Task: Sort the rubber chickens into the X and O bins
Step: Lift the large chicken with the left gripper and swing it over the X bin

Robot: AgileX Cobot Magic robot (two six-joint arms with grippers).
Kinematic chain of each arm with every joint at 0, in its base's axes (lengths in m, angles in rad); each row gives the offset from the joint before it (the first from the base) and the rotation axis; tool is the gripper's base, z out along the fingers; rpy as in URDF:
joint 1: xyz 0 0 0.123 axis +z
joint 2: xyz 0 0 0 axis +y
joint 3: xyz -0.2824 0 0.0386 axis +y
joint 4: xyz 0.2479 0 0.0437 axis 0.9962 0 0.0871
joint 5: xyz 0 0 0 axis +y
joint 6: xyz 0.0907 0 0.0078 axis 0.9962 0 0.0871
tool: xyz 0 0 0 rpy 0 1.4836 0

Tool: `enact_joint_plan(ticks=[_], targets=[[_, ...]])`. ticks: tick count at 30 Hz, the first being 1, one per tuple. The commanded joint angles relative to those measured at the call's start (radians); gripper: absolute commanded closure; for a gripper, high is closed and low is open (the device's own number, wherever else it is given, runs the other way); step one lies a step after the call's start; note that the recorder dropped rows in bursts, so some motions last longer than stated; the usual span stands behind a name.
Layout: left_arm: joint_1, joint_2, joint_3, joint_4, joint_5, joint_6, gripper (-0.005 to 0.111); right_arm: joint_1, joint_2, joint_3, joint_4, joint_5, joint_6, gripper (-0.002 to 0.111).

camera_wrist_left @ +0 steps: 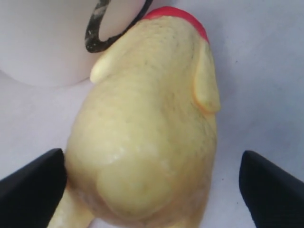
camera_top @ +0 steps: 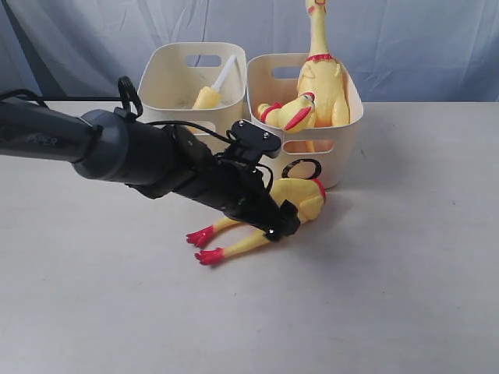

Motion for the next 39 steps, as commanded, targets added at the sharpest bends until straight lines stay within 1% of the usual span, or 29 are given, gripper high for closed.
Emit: enact_joint_plan(ticks=[1,5,9,14,15,20,27,34,36,39], targets=[[-0.004,0.018,-0.004,-0.024,-0.026,-0.001,0.025,-0.002,-0.005,0.002,0.004,0.001,-0.005,0.108],[-0.004,0.019,-0.004,-0.024,-0.033,-0.001,0.034,-0.002,-0.005,0.002,0.004,0.001,-0.005,0.108],[-0.004,0.019,-0.004,-0.024,-0.038,-0.001,0.049,-0.002,-0.005,0.002,0.004,0.001,-0.005,0.108],[-0.004,0.019,-0.004,-0.025,-0.025,-0.005,0.073,-0.002,-0.005,0.002,0.004,0.001,-0.005,0.108],[-0.004,0.019,-0.004,-0.031,-0.017,-0.005,0.080,-0.002,-0.005,0.002,0.004,0.001,-0.005,0.108],[-0.004,0.018,-0.004,-0.035,0.015,-0.005,0.106,-0.002,-0.005,0.002,0.004,0.001,-0.005,0.108],[-0.004,0.012,-0.004,-0.032,0.100,-0.005,0.107,-0.002,-0.005,0.002,0.004,0.001,-0.005,0.108],[-0.004,-0.047,-0.004,-0.002,0.196,-0.010,0.107,-0.002,-0.005,0.002,0.004,0.001,-0.005,0.108],[-0.004,-0.070,-0.004,0.027,0.220,-0.039,0.107,-0.002,-0.005,0.002,0.004,0.001,-0.005,0.108],[-0.004,-0.106,-0.004,0.136,0.237,-0.156,0.107,-0.002,-0.005,0.002,0.004,0.003,-0.005,0.108]])
